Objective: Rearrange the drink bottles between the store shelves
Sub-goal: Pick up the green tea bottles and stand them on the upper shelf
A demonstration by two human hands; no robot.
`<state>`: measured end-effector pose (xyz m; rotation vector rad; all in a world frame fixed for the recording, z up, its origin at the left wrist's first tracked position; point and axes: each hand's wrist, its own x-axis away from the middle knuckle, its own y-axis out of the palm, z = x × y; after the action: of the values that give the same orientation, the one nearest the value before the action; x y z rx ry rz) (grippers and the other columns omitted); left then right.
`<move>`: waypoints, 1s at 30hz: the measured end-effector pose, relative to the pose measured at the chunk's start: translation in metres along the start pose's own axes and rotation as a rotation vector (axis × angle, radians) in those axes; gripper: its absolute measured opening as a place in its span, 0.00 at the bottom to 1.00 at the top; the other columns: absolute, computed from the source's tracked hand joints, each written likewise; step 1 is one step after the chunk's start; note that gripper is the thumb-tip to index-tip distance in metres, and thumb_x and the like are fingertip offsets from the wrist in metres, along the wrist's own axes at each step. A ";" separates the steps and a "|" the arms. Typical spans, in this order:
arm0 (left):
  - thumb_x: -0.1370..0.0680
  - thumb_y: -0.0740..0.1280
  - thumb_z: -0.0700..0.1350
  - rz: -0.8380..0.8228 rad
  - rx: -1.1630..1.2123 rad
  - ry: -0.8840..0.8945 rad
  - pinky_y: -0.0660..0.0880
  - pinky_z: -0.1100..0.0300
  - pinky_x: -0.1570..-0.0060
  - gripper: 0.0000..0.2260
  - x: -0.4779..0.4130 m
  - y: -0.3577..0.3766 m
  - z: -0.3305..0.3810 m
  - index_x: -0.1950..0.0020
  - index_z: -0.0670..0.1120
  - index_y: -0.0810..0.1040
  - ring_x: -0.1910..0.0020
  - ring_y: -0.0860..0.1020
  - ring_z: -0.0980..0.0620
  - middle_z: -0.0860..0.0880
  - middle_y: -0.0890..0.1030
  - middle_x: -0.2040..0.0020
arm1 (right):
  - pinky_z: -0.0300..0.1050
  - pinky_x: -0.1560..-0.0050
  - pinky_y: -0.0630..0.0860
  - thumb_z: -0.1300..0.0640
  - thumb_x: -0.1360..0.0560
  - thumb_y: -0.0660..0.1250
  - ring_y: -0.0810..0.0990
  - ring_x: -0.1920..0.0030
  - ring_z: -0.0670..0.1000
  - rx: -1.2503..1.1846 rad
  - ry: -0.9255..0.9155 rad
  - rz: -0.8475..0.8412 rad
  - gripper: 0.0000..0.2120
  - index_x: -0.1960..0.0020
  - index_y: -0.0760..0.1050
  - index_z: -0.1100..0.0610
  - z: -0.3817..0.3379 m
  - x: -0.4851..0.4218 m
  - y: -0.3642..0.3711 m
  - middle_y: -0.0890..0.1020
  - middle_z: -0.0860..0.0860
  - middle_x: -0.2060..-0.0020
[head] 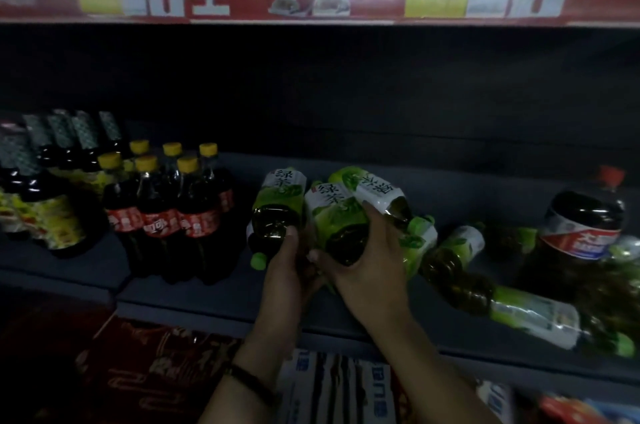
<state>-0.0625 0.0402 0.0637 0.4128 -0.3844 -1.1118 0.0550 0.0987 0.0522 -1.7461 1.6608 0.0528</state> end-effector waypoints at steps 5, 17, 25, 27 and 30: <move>0.22 0.71 0.54 -0.033 0.201 -0.170 0.76 0.47 0.32 0.24 -0.006 -0.004 0.004 0.31 0.40 0.81 0.39 0.82 0.41 0.41 0.86 0.42 | 0.48 0.32 0.78 0.38 0.35 0.81 0.76 0.31 0.44 -0.104 0.009 0.123 0.46 0.22 0.69 0.47 0.006 -0.002 -0.003 0.79 0.44 0.32; 0.22 0.77 0.50 -0.132 0.116 -0.105 0.77 0.36 0.31 0.27 0.017 0.023 -0.017 0.24 0.45 0.77 0.32 0.82 0.38 0.40 0.83 0.32 | 0.42 0.36 0.79 0.48 0.19 0.71 0.80 0.33 0.44 -0.260 -0.121 -0.017 0.16 0.32 0.79 0.51 0.003 0.060 -0.082 0.83 0.42 0.36; 0.41 0.85 0.50 0.096 -0.073 0.173 0.85 0.41 0.46 0.39 0.014 0.020 -0.015 0.31 0.54 0.78 0.44 0.88 0.45 0.49 0.89 0.44 | 0.53 0.37 0.75 0.55 0.26 0.77 0.77 0.38 0.64 0.262 0.222 -0.031 0.26 0.32 0.72 0.61 0.070 -0.050 -0.060 0.78 0.61 0.38; 0.39 0.84 0.50 0.093 -0.100 0.180 0.86 0.41 0.47 0.35 0.012 0.013 -0.016 0.33 0.54 0.79 0.45 0.88 0.45 0.49 0.89 0.44 | 0.57 0.39 0.78 0.48 0.24 0.75 0.79 0.40 0.65 0.310 0.202 -0.031 0.25 0.34 0.73 0.60 0.080 -0.063 -0.051 0.81 0.61 0.41; 0.38 0.83 0.51 0.087 -0.104 0.154 0.85 0.40 0.45 0.34 0.009 0.007 -0.018 0.32 0.53 0.80 0.43 0.88 0.43 0.48 0.89 0.42 | 0.57 0.44 0.81 0.42 0.21 0.71 0.82 0.44 0.63 0.370 0.195 -0.075 0.22 0.36 0.75 0.57 0.091 -0.076 -0.050 0.83 0.60 0.45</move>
<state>-0.0452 0.0369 0.0524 0.3830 -0.2062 -1.0039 0.1253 0.2066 0.0443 -1.5636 1.6151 -0.4453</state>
